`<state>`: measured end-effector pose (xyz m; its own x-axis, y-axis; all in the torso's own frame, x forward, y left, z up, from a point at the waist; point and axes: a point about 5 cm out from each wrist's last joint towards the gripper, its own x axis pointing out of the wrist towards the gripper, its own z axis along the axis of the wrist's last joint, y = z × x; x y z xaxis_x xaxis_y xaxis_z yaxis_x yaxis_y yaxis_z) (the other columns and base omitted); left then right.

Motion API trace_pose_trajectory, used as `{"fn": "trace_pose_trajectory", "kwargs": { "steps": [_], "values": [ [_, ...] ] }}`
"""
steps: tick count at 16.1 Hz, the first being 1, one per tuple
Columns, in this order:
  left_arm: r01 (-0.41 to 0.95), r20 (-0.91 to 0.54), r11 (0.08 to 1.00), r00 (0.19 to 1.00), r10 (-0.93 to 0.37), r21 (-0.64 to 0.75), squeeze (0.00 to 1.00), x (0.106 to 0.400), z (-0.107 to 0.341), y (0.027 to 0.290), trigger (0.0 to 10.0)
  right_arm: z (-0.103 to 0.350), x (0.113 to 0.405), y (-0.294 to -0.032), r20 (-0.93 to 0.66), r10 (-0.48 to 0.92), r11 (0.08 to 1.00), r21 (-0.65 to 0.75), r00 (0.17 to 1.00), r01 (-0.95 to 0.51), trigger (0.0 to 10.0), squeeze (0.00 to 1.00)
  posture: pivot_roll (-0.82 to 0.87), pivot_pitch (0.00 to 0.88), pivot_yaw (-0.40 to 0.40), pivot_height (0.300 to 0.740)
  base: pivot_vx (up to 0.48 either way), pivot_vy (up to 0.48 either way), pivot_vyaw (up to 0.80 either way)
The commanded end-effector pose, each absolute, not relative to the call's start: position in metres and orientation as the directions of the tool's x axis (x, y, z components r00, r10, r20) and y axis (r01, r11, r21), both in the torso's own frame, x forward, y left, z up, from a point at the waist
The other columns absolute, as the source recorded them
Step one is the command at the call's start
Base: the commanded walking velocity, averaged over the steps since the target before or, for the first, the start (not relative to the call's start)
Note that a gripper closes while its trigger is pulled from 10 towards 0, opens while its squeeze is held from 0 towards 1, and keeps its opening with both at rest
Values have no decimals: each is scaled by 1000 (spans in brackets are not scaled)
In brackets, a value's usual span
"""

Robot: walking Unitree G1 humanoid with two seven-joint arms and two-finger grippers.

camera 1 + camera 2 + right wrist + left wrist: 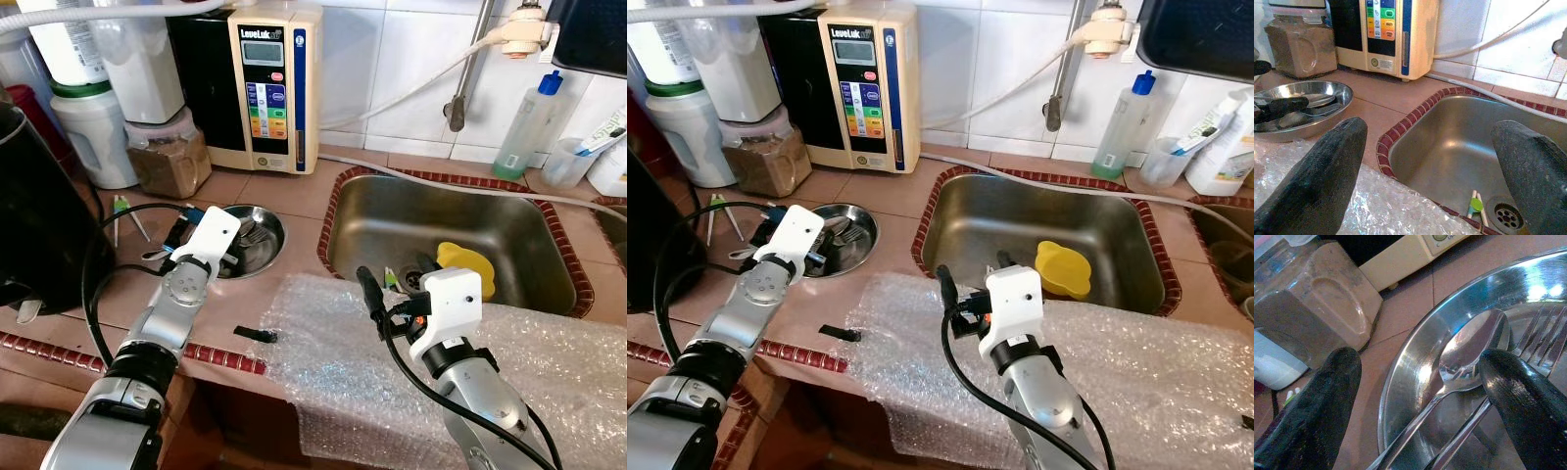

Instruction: Kitchen organization

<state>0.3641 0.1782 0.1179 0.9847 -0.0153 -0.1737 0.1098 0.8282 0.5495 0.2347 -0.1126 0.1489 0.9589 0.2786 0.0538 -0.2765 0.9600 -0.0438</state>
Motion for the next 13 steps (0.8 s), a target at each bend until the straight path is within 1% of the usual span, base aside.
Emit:
{"fn": "trace_pose_trajectory", "kwargs": {
  "steps": [1,4,7,11,12,13],
  "values": [
    [148,-269,817,963,9,557,0,352,98,189,10000,149,237,-114,56,281,959,-50,958,-279,10000,0,76,0,29,740,0,0,0],
    [141,-249,821,969,2,554,0,350,102,187,10000,149,238,-113,57,286,958,-53,956,-283,10000,0,80,0,26,740,0,0,0],
    [102,-89,859,994,-66,502,0,354,130,164,10000,148,241,-113,60,290,956,-60,955,-287,10000,0,78,0,26,740,0,0,0],
    [94,-62,875,995,-73,475,0,354,135,159,10000,149,242,-114,63,287,957,-62,956,-283,10000,0,74,0,28,740,0,0,0],
    [117,-26,898,993,-117,424,0,355,142,149,10000,148,243,-115,64,285,957,-68,956,-281,10000,0,71,0,24,740,0,0,0],
    [117,-10,912,992,-123,392,0,356,145,147,10000,148,243,-115,65,286,957,-72,956,-281,10000,0,70,0,23,740,0,0,0]
  ]
}}
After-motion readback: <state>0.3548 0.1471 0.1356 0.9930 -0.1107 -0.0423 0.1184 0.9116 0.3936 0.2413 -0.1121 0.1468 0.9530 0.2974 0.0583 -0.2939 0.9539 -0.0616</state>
